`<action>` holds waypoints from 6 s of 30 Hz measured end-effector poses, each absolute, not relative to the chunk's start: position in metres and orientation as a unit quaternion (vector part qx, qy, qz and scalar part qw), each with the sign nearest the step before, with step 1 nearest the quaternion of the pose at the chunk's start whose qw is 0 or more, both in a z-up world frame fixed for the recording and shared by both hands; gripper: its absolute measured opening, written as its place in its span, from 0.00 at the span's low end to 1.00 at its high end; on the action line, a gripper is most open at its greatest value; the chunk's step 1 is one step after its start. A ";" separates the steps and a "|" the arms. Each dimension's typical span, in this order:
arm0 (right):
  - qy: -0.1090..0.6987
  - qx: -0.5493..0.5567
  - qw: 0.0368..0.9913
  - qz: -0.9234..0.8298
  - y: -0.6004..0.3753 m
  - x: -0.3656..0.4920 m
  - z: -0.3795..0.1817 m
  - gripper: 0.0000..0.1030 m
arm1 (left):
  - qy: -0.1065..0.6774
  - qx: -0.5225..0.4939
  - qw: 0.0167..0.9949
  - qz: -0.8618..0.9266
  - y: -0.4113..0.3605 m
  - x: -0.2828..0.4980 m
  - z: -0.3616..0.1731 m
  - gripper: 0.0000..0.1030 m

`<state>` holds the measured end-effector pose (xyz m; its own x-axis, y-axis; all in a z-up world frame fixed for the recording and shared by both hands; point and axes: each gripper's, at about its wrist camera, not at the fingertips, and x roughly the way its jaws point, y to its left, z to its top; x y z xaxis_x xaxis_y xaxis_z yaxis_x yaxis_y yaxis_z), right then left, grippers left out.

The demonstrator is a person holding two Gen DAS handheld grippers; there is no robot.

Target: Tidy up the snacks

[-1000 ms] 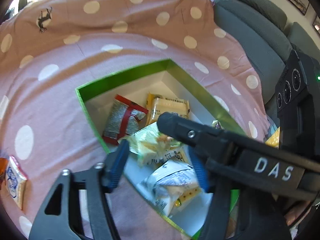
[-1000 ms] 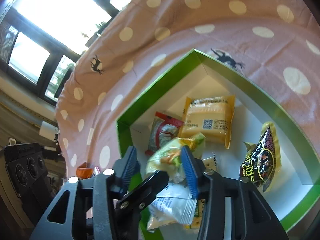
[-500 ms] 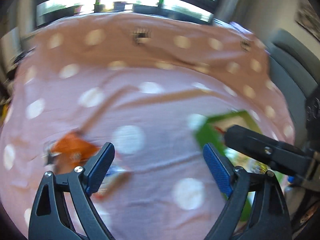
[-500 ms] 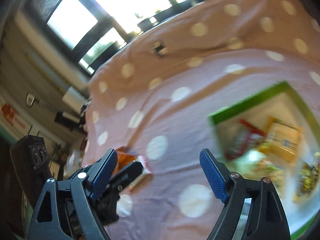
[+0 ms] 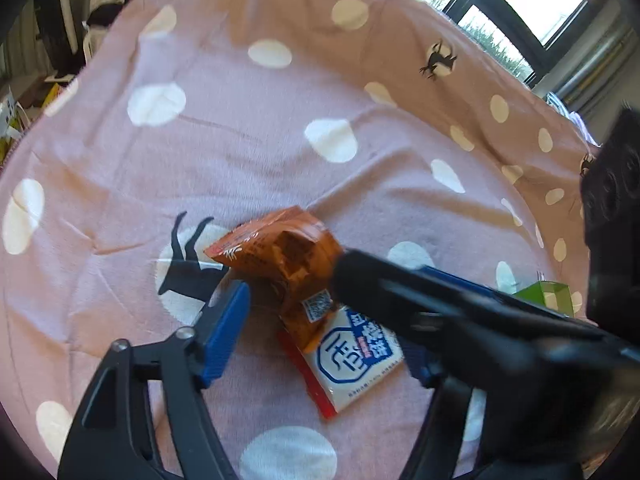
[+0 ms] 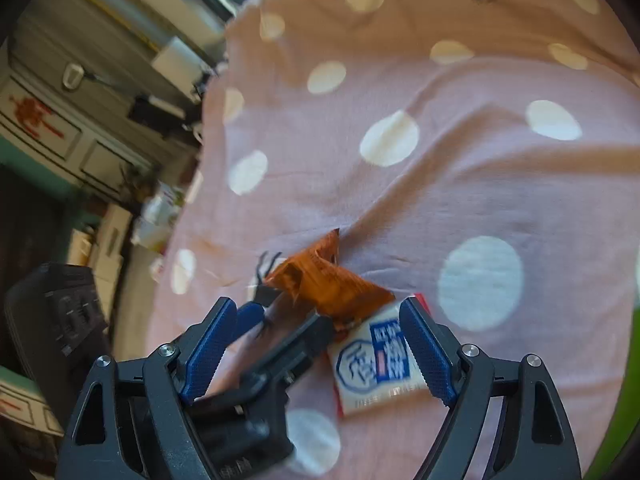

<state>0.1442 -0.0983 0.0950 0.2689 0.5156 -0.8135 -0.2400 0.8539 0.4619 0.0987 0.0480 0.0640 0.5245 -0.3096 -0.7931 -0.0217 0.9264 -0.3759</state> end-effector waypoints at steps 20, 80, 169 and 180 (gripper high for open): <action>0.592 0.135 0.745 0.275 -0.087 0.158 0.044 0.44 | 0.486 -0.149 0.854 -0.106 0.040 0.099 0.040 0.33; 0.397 0.294 0.869 0.014 -0.385 -0.058 0.161 0.44 | 0.405 0.065 0.817 -0.405 -0.260 -0.041 0.137 0.33; 0.419 0.146 0.895 -0.053 -0.266 -0.045 0.165 0.88 | 0.448 -0.149 0.875 -0.108 0.015 0.005 0.089 0.98; 0.481 0.144 0.860 0.091 -0.197 0.028 0.125 0.88 | 0.486 -0.180 0.850 -0.090 0.031 0.030 0.048 0.88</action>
